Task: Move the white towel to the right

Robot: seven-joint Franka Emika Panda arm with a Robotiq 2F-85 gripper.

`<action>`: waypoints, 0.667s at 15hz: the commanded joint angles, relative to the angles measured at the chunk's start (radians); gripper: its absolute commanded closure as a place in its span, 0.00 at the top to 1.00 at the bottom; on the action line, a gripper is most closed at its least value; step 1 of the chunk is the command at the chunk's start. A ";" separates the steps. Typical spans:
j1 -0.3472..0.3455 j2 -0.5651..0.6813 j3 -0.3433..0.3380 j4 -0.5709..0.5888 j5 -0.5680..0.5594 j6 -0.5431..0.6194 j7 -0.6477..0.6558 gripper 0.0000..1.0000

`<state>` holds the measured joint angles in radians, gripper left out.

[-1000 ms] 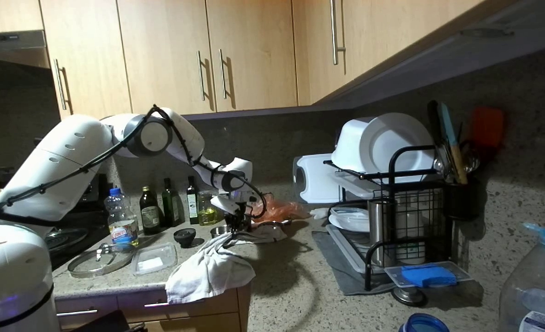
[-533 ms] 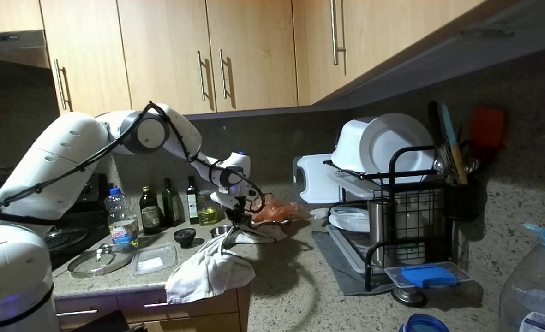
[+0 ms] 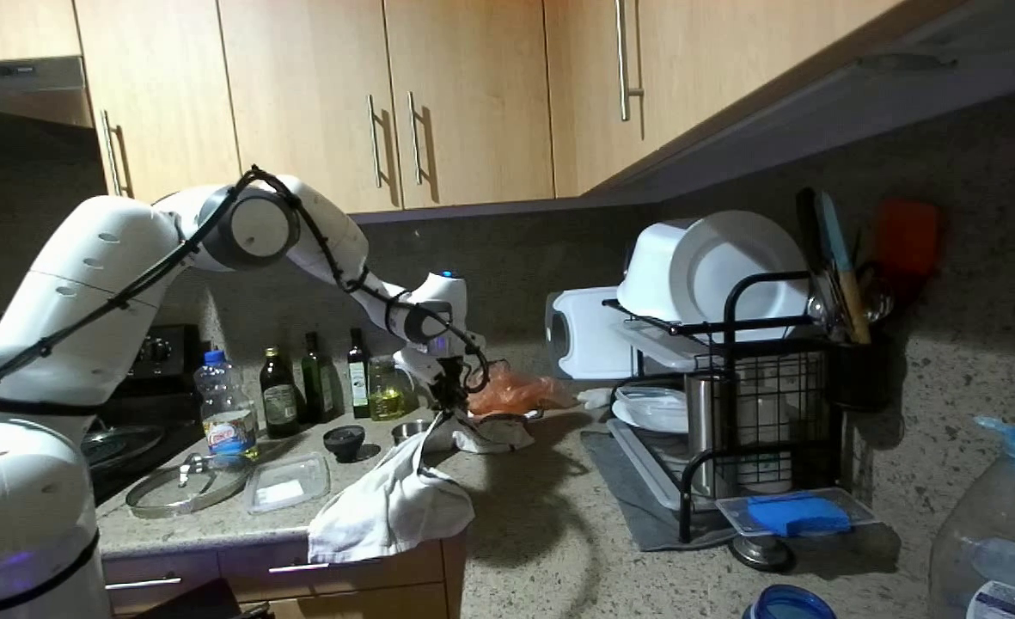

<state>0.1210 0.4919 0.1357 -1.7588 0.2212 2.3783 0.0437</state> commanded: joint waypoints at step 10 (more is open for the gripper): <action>-0.099 -0.193 0.003 -0.281 0.159 0.186 -0.012 0.01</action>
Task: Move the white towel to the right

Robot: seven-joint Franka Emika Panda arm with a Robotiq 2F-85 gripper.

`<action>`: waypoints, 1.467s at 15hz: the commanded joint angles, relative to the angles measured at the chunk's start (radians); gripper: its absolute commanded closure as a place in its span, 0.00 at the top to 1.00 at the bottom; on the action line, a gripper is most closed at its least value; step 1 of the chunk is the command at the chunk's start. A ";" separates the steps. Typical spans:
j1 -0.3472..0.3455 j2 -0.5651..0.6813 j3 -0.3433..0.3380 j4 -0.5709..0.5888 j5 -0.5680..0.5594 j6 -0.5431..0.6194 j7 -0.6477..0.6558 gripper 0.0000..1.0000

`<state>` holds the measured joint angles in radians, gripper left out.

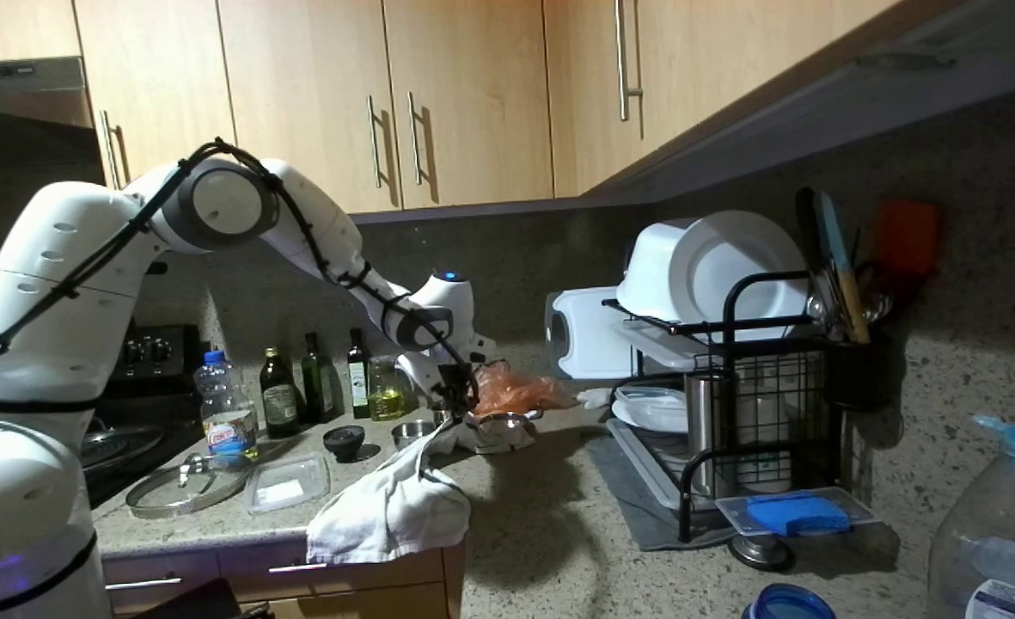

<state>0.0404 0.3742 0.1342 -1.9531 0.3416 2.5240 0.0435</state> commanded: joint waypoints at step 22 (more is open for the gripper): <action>-0.082 -0.125 -0.016 -0.162 0.176 0.024 -0.117 0.02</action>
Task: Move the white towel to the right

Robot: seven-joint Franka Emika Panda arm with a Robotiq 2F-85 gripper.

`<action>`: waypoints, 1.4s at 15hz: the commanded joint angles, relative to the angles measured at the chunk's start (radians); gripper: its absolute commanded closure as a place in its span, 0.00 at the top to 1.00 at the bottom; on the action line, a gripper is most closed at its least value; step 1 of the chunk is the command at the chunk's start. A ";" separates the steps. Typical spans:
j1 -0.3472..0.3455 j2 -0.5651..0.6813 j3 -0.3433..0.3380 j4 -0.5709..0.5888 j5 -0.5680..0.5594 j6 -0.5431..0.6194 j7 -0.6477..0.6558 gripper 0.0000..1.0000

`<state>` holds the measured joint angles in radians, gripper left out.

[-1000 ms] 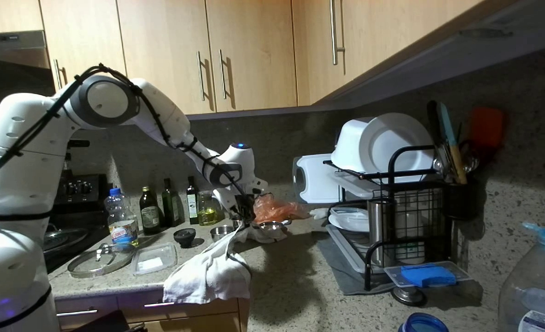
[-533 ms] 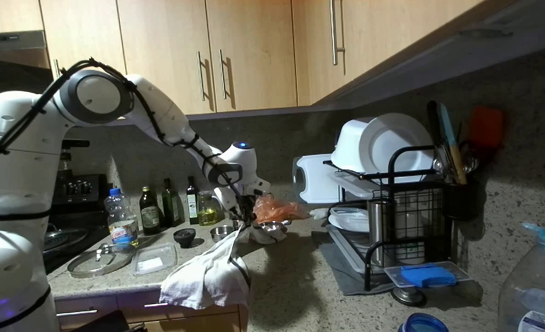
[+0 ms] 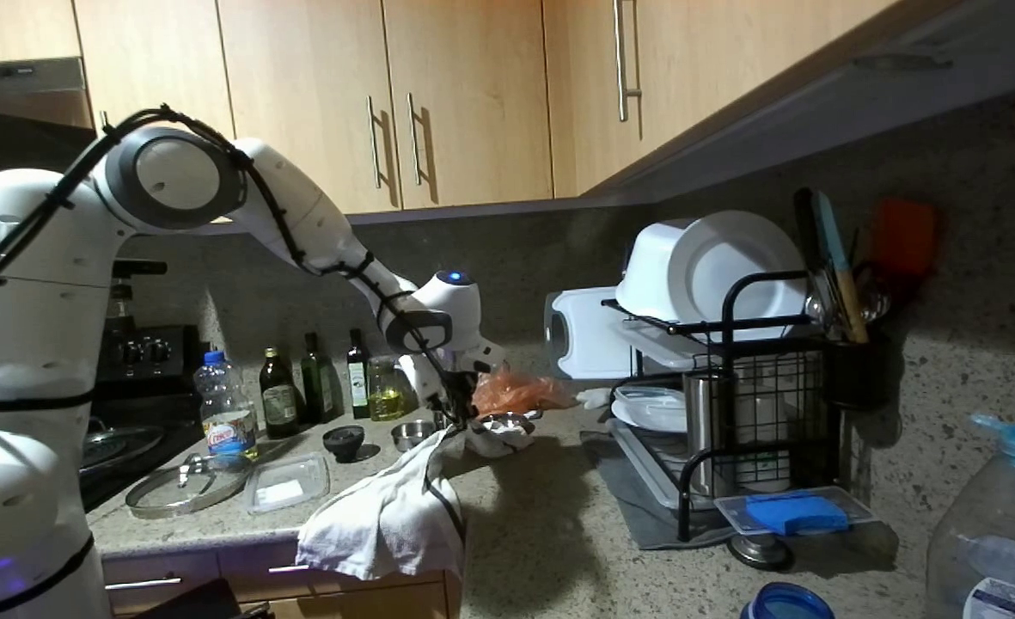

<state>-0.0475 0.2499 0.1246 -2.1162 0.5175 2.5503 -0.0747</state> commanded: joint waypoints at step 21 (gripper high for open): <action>-0.068 0.080 -0.078 0.117 0.021 -0.091 0.068 0.01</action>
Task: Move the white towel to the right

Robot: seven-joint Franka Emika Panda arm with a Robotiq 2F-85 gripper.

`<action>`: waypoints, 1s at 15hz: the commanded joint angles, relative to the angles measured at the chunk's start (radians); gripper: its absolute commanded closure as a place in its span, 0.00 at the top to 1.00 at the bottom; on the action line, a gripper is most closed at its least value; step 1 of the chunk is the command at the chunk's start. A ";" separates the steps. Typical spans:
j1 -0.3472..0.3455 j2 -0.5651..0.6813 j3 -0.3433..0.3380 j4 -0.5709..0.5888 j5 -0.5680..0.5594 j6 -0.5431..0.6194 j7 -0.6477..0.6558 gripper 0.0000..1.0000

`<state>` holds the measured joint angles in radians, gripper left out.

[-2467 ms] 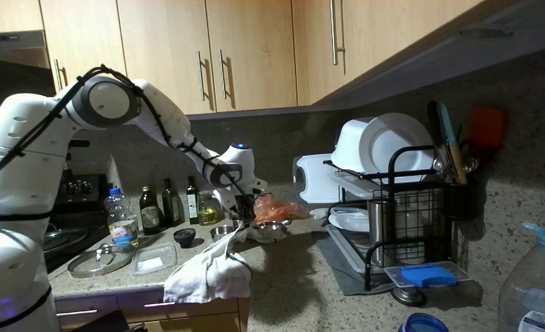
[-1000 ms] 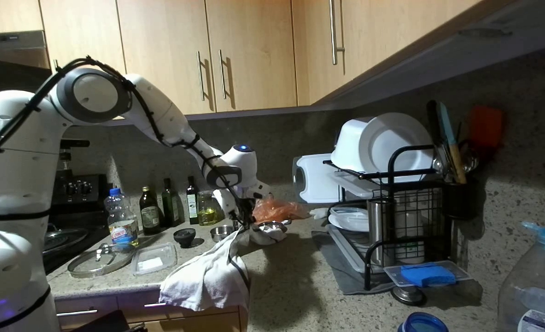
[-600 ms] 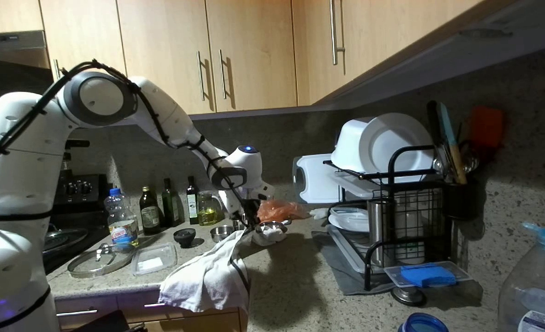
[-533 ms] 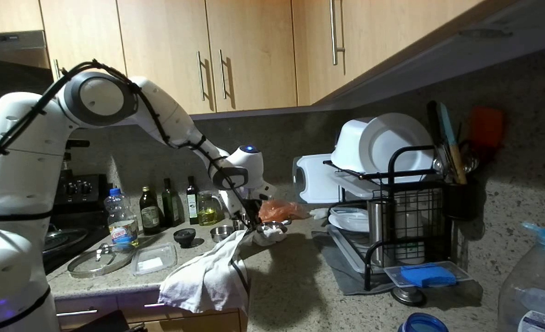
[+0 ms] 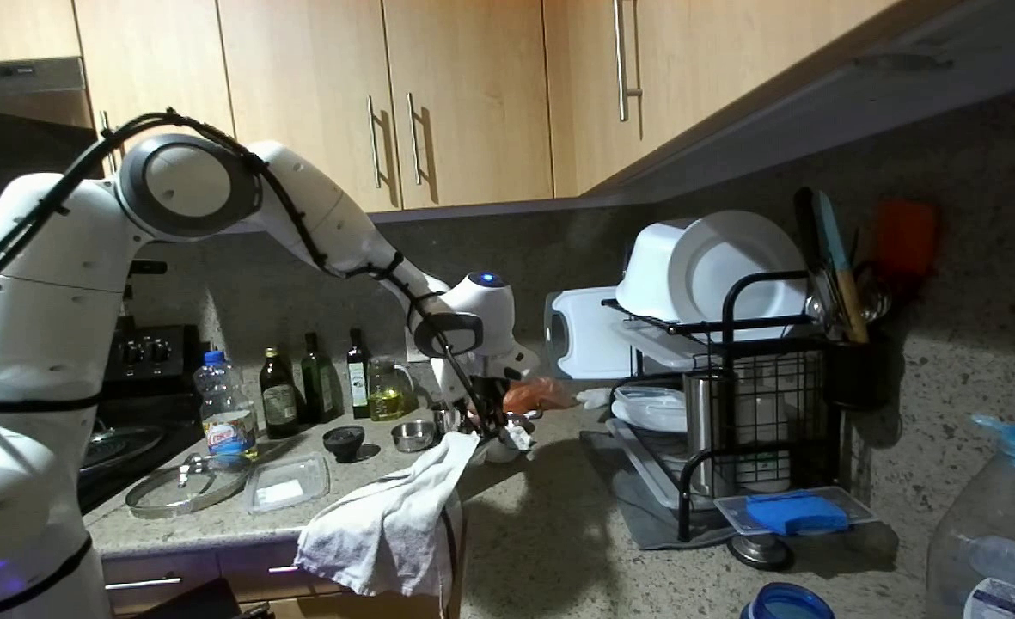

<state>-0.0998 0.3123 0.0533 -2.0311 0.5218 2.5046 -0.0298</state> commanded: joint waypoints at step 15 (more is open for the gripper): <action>-0.086 0.080 -0.062 0.088 0.010 -0.079 0.073 0.01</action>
<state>-0.1756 0.3807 -0.0009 -1.9741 0.5230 2.4638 0.0107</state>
